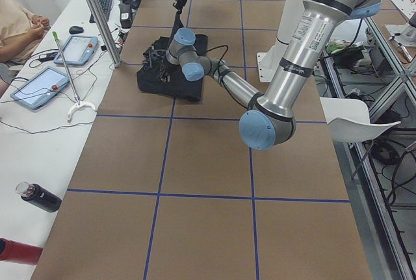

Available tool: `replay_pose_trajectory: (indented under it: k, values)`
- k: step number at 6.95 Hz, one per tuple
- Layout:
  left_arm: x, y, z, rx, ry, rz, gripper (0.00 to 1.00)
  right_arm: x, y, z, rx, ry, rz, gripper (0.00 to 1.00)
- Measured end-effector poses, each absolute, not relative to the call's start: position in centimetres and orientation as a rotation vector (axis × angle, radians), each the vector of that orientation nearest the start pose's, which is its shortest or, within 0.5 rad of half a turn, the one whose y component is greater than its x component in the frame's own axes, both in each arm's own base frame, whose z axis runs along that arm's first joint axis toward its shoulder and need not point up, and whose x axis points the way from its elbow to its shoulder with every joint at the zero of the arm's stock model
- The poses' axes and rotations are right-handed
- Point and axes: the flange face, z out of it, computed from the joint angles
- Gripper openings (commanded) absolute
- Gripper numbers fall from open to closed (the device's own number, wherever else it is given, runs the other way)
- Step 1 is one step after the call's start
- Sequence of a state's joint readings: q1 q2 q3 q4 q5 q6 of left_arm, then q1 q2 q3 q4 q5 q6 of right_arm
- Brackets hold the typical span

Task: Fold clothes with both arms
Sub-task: 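Lift both hem corners and carry them toward the collar with both grippers, then release the hem near the collar with both grippers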

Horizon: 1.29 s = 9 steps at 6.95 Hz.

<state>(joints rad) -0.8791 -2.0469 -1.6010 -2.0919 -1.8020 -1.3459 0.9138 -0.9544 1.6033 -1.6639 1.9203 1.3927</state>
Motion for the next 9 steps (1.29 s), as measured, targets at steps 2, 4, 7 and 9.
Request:
replay_pose_trajectory:
  k: [2,4,7,9]
  values:
    - [36.9,-62.6,34.0,0.391,1.022,-0.474,0.0,-36.9,-64.3,31.8,0.023,-0.698,0.611,0.0]
    - [38.5,-65.2,34.5,0.411,1.013,-0.49,0.14,-38.1,-65.6,32.4,0.029,-0.707,0.606,0.0]
    - [39.8,-67.4,35.5,0.447,0.994,-0.515,0.29,-39.0,-66.6,32.2,0.035,-0.7,0.599,0.48]
    - [39.7,-67.7,35.8,0.454,0.99,-0.519,0.29,-39.4,-67.3,31.6,0.059,-0.694,0.606,0.72]
